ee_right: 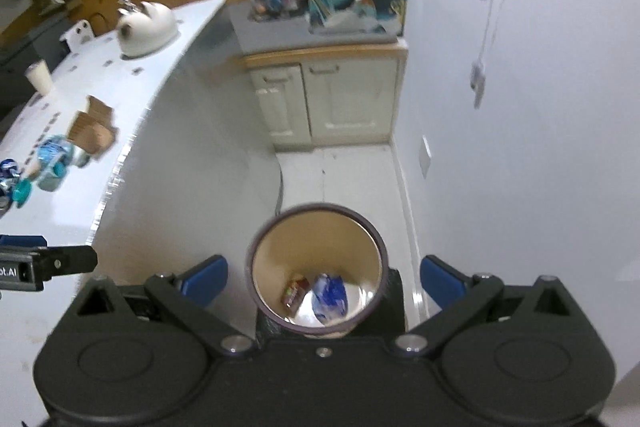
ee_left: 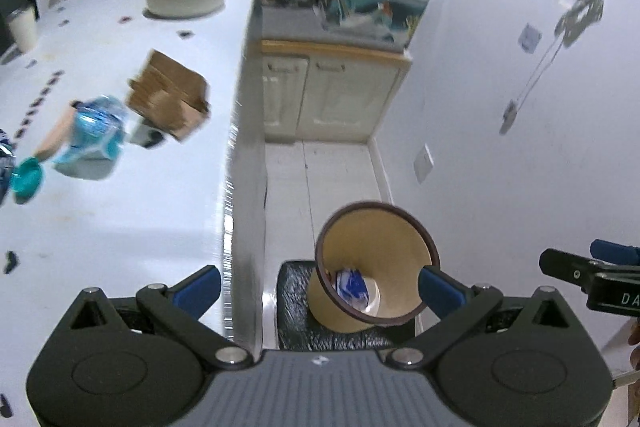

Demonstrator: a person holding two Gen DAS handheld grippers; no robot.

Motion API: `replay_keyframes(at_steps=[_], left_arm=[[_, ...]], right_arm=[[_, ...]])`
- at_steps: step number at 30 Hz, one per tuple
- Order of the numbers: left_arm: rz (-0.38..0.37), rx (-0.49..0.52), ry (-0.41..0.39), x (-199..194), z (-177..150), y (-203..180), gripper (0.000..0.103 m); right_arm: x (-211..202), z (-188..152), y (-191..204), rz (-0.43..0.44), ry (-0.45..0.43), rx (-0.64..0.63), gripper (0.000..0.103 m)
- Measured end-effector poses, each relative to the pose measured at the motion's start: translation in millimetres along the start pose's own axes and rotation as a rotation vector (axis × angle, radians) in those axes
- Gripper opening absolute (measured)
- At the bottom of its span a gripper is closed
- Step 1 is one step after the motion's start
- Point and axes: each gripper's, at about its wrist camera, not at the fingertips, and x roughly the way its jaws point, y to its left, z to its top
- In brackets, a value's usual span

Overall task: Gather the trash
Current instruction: 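Raise both grippers from the bin and move back over the table, then grasp the white tissue bundle with the left gripper while the right grasps the Pepsi can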

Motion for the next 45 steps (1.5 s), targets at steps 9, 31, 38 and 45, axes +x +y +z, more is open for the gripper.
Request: replay_keyframes(at_steps=[9, 31, 38, 45], left_arm=[[0.013, -0.002, -0.105, -67.8, -10.0, 47.8, 0.103], [0.166, -0.108, -0.245, -170.8, -29.3, 233.6, 0.103], [0.221, -0.165, -0.242, -171.2, -25.0, 296.7, 0.103], [0.264, -0.211, -0.215, -147.9, -11.5, 354.4, 0.103]], right_arm=[[-49.2, 0.4, 60.7, 0.017, -0.117, -0.043, 0.103], [-95.2, -12.7, 251.6, 0.105, -0.245, -0.123, 0.103], [-87.8, -1.8, 309.9, 0.146, -0.280, -0.163, 0.103], [-56.9, 16.6, 365.7, 0.171, -0.268, -0.207, 0.103]])
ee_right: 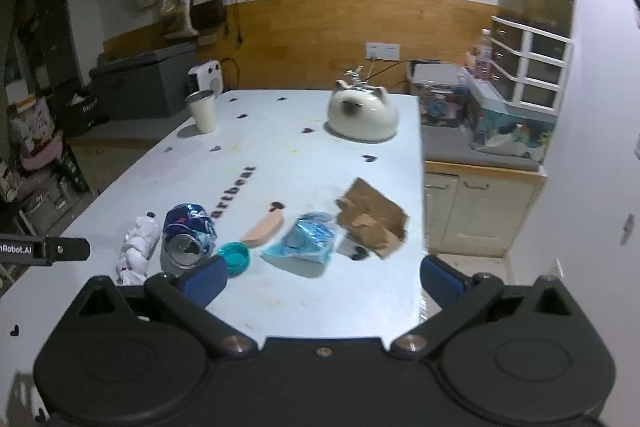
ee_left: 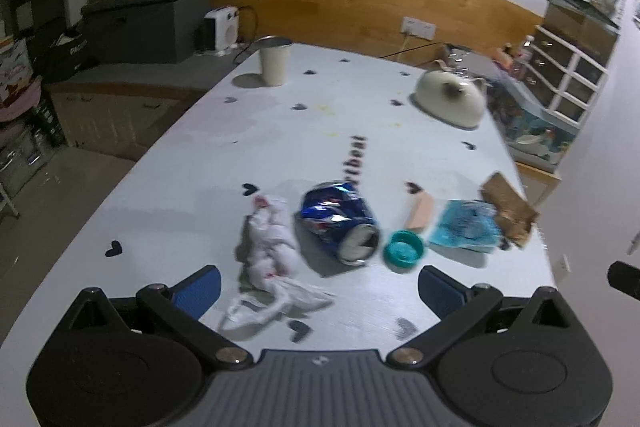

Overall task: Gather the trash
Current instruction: 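Grasp the white tissue bundle with the left gripper while the right grasps the Pepsi can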

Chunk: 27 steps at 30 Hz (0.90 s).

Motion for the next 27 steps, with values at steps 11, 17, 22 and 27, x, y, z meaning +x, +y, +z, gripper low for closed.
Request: replay_keyframes(at_steps=[11, 17, 22, 27], left_arm=[[-0.035, -0.079, 0.054, 82.2, 15.9, 43.9, 0.103], [-0.013, -0.085, 0.101, 125.7, 14.5, 48.3, 0.089], [0.020, -0.087, 0.155, 154.6, 6.6, 53.9, 0.074], [0.052, -0.094, 0.181, 169.9, 1.0, 58.7, 0.050]], right_arm=[[81.8, 34.7, 59.8, 0.074, 0.059, -0.079, 0.103], [131.9, 49.2, 76.5, 0.129, 0.110, -0.061, 0.103], [169.0, 57.6, 86.2, 0.167, 0.167, -0.033, 0.101], [200.5, 60.8, 91.9, 0.210, 0.217, 0.015, 0.097]])
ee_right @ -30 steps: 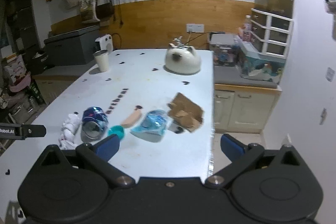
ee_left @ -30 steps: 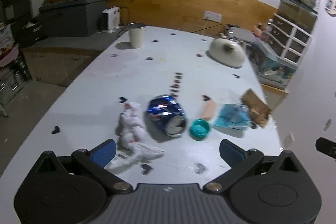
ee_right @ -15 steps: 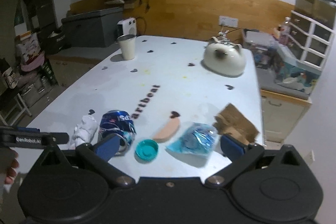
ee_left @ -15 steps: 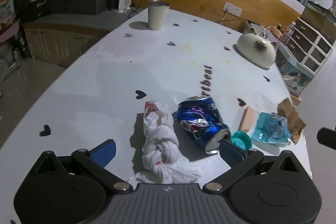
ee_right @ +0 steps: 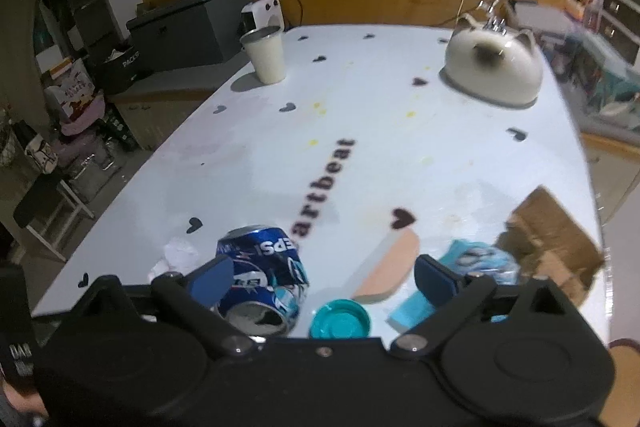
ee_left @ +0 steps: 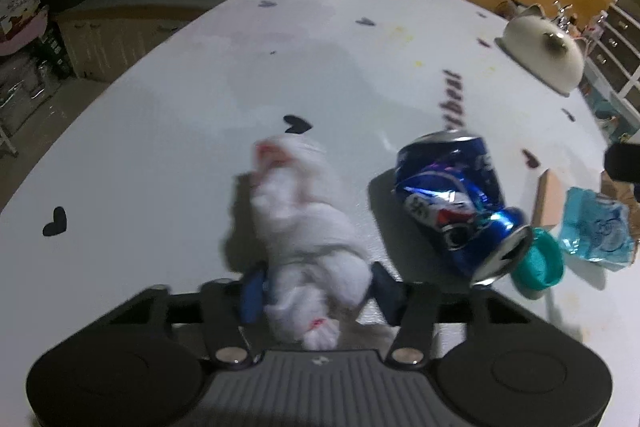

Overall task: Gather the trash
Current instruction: 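Grasp the white tissue bundle with the left gripper while the right grasps the Pepsi can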

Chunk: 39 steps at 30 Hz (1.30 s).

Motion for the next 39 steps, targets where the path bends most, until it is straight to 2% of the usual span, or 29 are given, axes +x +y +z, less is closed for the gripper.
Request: replay_keyframes(at_steps=[5, 10, 13, 15, 20, 25, 27, 29, 32, 39], left_arm=[[-0.022, -0.023, -0.034, -5.2, 6.5, 7.8, 0.049], [-0.138, -0.077, -0.111, -22.6, 27.4, 12.8, 0.048], [-0.196, -0.049, -0.132, -25.2, 36.8, 2.4, 0.048], [-0.209, -0.011, -0.123, -20.4, 38.4, -8.2, 0.049], [-0.173, 0.063, -0.072, 0.1, 34.3, -24.1, 0.049], [-0.150, 0.073, -0.072, 7.9, 32.3, -20.6, 0.049], [-0.137, 0.086, -0.076, 9.3, 33.3, -20.4, 0.049], [-0.125, 0.100, -0.076, 11.6, 33.5, -19.8, 0.049], [-0.126, 0.105, -0.074, 12.8, 32.1, -17.6, 0.049], [-0.076, 0.133, -0.065, 10.6, 21.5, -11.9, 0.049]], right_arm=[[32.8, 2.3, -3.9, 0.055, 0.066, 0.070, 0.091], [62.4, 1.1, -7.6, 0.106, 0.125, 0.134, 0.087], [75.3, -0.7, -7.6, 0.116, 0.147, 0.146, 0.080], [80.1, -2.5, -9.2, 0.128, 0.155, 0.167, 0.076], [86.3, -6.0, -21.0, 0.166, 0.174, 0.258, 0.071], [96.6, -8.8, -26.6, 0.192, 0.196, 0.278, 0.070], [102.4, -10.2, -26.1, 0.203, 0.213, 0.273, 0.065], [107.9, -10.1, -22.8, 0.219, 0.229, 0.257, 0.056], [112.7, -10.3, -14.8, 0.268, 0.247, 0.233, 0.047], [113.1, -9.7, 3.6, 0.384, 0.307, 0.160, 0.030]])
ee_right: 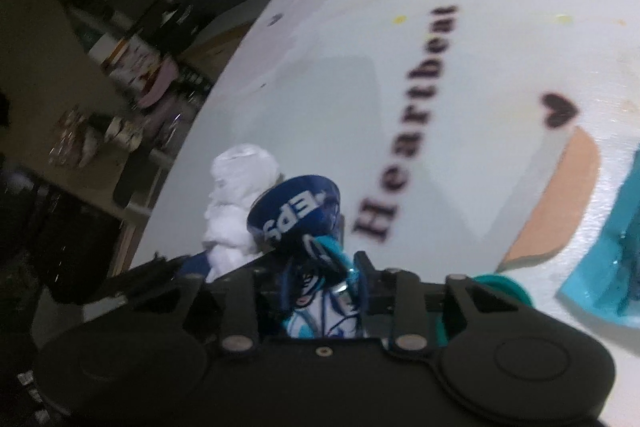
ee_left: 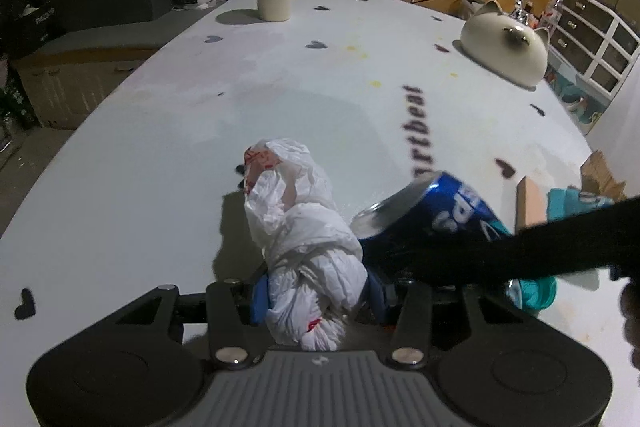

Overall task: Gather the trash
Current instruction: 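Grasp the white tissue bundle with the left gripper while the right grasps the Pepsi can, then lift the tissue bundle and Pepsi can and carry both toward the bin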

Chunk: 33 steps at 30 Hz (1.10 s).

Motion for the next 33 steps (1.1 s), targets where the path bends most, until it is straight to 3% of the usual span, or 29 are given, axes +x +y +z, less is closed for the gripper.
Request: replay_keyframes(at_steps=[4, 10, 15, 33], left_arm=[[0.001, 0.001, 0.010, -1.9, -8.3, 2.9, 0.049], [0.010, 0.000, 0.015, -15.2, -12.9, 4.7, 0.049], [0.018, -0.007, 0.010, -35.6, -14.3, 4.7, 0.049], [0.007, -0.045, -0.008, -136.8, -31.0, -16.3, 0.049]], right_arm=[[9.3, -6.3, 7.4, 0.011, 0.084, -0.038, 0.027], [12.7, -14.4, 11.6, -0.014, 0.082, -0.021, 0.025], [-3.7, -23.1, 18.4, -0.112, 0.049, -0.062, 0.025], [-110.1, -77.2, 51.6, -0.291, -0.156, -0.181, 0.025]])
